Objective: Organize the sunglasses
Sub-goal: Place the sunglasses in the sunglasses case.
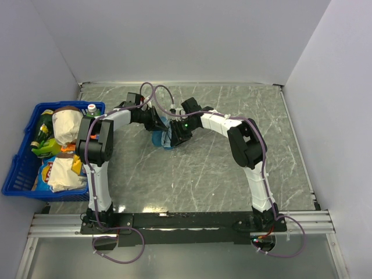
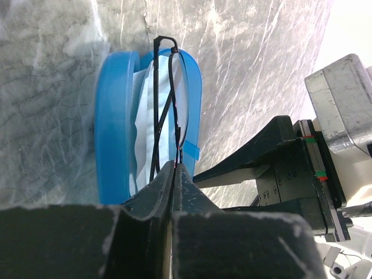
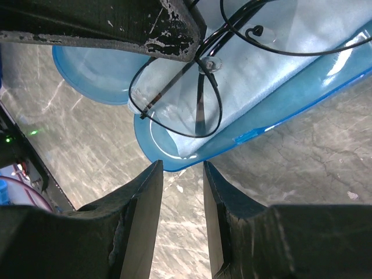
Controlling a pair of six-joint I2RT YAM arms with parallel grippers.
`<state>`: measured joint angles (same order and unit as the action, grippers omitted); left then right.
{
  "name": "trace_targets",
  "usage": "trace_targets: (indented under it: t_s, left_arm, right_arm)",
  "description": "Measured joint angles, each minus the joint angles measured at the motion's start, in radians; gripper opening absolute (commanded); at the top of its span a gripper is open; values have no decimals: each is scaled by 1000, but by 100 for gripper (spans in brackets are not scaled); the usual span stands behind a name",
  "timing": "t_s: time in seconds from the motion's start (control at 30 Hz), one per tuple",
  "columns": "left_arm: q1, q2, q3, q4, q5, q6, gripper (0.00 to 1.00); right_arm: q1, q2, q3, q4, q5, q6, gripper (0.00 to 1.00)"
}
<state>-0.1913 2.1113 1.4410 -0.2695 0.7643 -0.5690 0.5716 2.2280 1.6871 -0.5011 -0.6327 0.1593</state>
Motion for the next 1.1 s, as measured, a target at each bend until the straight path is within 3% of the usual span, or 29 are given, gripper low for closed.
trace_targets:
  t_s: [0.17,0.43,0.63,0.87,1.1]
  left_arm:
    - [0,0,0,-1,0,0,5]
    - [-10,0,0,-8,-14,3,28]
    - [-13,0,0,-31,-30,8,30]
    - [-13,0,6,-56,-35,17,43]
    - [-13,-1,55,-79,-36,34,47]
  right_arm:
    - [0,0,0,0,0,0,41]
    - [0,0,0,0,2,-1,41]
    - [0,0,0,0,3,-1,41]
    - [0,0,0,0,4,-2,41]
    - [0,0,0,1,8,-7,41]
